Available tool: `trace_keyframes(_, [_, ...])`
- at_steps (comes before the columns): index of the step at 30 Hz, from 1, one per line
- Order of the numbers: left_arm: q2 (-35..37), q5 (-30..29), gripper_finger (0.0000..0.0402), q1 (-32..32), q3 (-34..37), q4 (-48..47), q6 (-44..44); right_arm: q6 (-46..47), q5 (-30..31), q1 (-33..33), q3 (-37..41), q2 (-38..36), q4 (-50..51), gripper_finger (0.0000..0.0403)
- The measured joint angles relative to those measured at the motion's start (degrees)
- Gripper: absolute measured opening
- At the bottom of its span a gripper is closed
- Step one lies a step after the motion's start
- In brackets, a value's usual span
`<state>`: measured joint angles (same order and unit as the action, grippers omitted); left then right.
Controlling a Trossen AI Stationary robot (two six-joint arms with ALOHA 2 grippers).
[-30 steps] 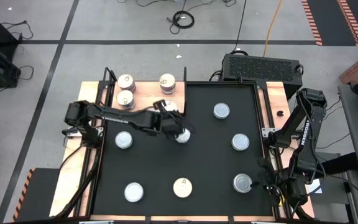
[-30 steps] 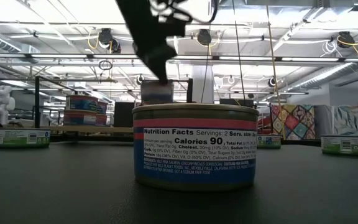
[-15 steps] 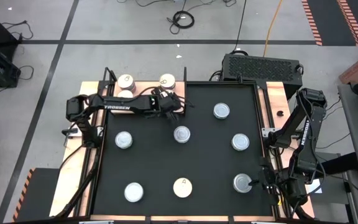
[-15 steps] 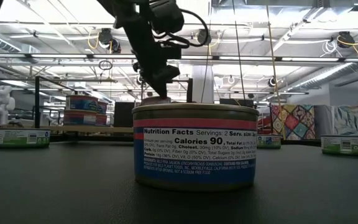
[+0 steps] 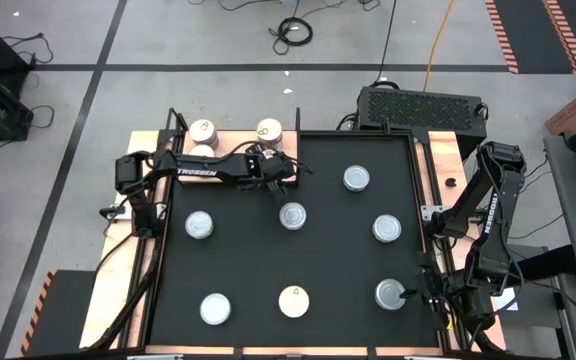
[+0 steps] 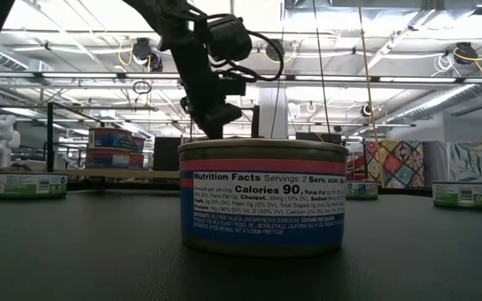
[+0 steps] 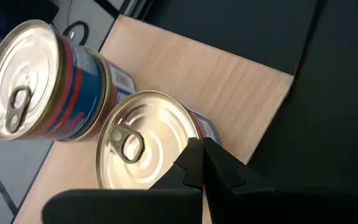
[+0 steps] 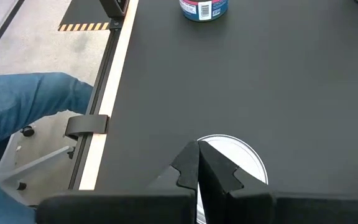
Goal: Stack canned seafood by type on shelf
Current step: Put the blue tuna can on the shelf
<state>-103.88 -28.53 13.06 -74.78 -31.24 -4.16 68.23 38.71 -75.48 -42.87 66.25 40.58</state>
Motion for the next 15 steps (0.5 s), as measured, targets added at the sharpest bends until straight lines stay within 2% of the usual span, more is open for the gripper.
trace_keyframes(15, [-0.5, 0.0, 0.0001, 0.5, 0.0, 0.3, 0.0, 0.7, 0.0, 0.0, 0.0, 0.0, -0.1, 0.0000])
